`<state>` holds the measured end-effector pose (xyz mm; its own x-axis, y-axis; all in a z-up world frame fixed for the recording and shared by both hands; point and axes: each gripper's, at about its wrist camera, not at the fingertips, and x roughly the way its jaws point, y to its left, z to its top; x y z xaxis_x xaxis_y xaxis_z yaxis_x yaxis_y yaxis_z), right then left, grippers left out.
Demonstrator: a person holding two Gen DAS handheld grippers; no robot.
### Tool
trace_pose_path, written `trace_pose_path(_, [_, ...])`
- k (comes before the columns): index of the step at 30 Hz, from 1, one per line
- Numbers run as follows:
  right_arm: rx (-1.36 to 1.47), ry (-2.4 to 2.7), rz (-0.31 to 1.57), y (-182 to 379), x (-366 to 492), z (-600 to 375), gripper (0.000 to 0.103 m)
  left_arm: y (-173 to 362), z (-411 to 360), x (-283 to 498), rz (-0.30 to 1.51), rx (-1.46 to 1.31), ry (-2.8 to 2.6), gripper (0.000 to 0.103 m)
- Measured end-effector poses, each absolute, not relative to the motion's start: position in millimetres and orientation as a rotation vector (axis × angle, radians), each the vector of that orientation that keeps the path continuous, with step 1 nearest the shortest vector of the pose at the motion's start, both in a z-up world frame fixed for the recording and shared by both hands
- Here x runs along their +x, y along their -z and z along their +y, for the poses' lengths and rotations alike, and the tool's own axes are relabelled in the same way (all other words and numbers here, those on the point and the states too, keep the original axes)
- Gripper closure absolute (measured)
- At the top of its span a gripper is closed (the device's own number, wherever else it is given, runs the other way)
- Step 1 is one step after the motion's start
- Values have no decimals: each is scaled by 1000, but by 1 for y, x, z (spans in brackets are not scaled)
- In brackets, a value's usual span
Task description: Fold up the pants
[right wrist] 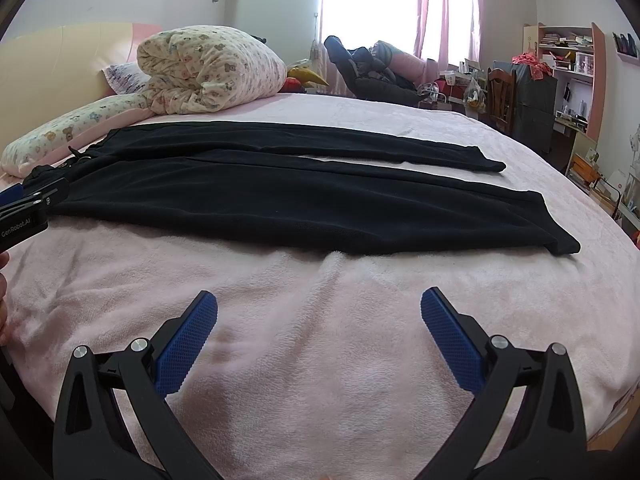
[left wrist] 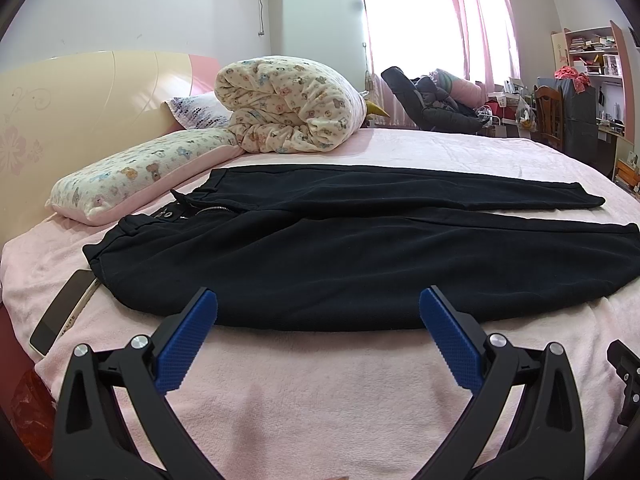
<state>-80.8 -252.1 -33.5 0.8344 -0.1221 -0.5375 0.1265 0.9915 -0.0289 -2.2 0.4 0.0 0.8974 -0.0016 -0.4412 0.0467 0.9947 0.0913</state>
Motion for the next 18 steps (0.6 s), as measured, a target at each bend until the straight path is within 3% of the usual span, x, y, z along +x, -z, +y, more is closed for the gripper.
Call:
trace_pose_path(13, [11, 132, 561, 33, -80, -254, 1, 0, 1, -2, 458, 99, 25, 2])
trace_pose_path(18, [7, 122, 529, 4, -78, -264, 1, -1, 1, 3, 468, 82, 29, 2])
